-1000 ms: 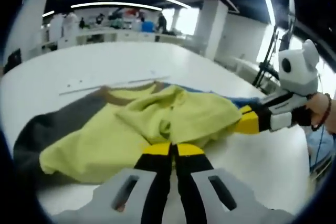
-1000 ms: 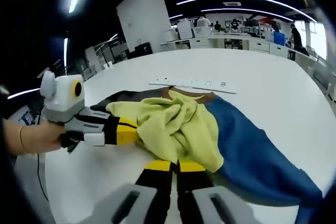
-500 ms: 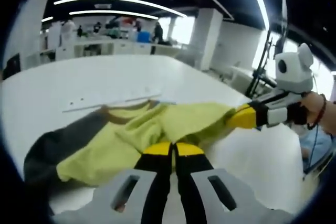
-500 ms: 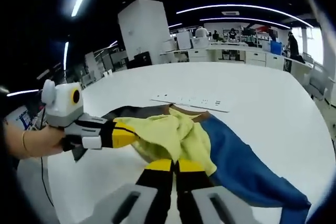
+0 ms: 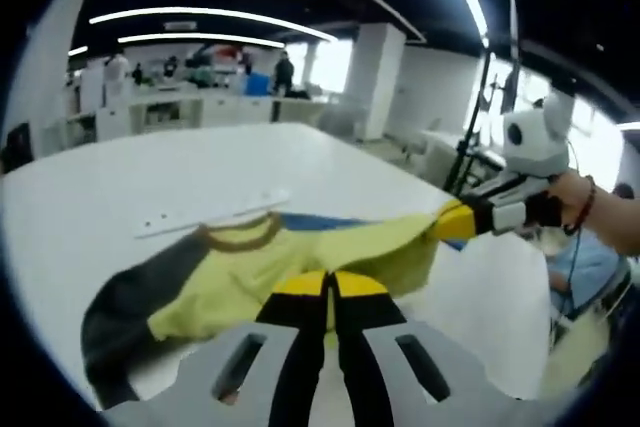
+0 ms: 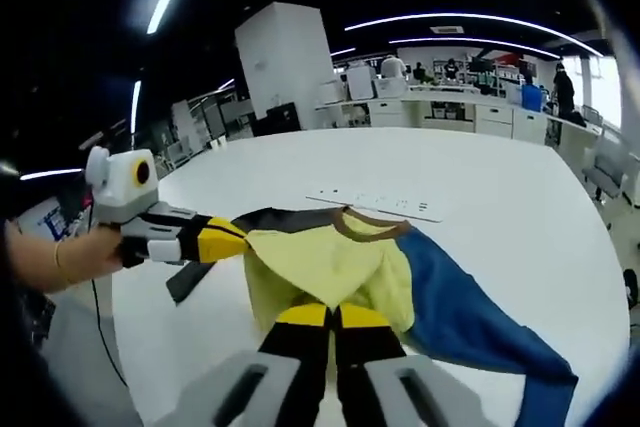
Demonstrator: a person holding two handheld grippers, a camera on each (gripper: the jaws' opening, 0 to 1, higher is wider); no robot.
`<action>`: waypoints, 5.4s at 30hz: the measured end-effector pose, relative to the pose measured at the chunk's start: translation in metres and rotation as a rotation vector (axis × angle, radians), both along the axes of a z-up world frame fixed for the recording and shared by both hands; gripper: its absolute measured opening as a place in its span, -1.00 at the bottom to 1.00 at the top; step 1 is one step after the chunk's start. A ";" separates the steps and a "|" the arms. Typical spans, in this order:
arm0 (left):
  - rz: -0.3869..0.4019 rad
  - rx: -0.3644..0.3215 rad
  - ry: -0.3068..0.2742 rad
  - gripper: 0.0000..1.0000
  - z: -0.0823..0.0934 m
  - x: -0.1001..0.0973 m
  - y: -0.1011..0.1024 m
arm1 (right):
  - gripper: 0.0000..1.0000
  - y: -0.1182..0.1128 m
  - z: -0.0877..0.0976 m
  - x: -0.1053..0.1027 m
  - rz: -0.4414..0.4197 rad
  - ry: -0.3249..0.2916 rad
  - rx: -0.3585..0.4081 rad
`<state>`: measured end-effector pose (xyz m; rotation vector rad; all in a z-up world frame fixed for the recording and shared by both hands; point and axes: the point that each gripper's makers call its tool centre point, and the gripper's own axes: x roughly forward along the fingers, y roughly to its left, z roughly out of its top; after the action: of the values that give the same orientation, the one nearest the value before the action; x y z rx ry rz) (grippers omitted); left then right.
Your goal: Fold the garment on the visible template until the final outline fits inside the template.
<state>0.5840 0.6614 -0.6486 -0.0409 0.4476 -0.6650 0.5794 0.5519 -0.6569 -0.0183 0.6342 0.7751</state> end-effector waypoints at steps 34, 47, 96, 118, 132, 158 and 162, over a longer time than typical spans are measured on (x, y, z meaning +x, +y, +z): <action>-0.144 0.053 0.136 -1.00 -0.023 -0.162 -0.010 | -1.00 -0.010 -0.058 -0.163 0.179 0.146 -0.071; -0.134 0.189 0.149 -1.00 -0.075 -0.191 -0.003 | -1.00 -0.008 -0.103 -0.188 0.169 0.138 -0.188; 0.153 0.236 0.276 -0.46 -0.094 -0.148 0.106 | -0.38 -0.041 -0.091 -0.143 -0.061 0.152 -0.198; 0.105 0.280 0.379 -0.87 -0.125 -0.148 0.108 | -0.92 -0.049 -0.121 -0.121 -0.034 0.189 -0.329; 0.203 0.229 0.358 -0.98 -0.109 -0.173 0.119 | -1.00 -0.063 -0.114 -0.138 -0.174 0.229 -0.279; 0.367 0.161 0.319 -0.99 -0.087 -0.210 0.149 | -1.00 -0.090 -0.102 -0.185 -0.442 0.240 -0.168; 0.372 0.176 0.341 -0.99 -0.094 -0.218 0.152 | -1.00 -0.087 -0.111 -0.192 -0.429 0.264 -0.177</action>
<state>0.3663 0.8138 -0.7423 -0.0695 0.8026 -0.2490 0.3874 0.4649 -0.7678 0.0575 0.9198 0.3054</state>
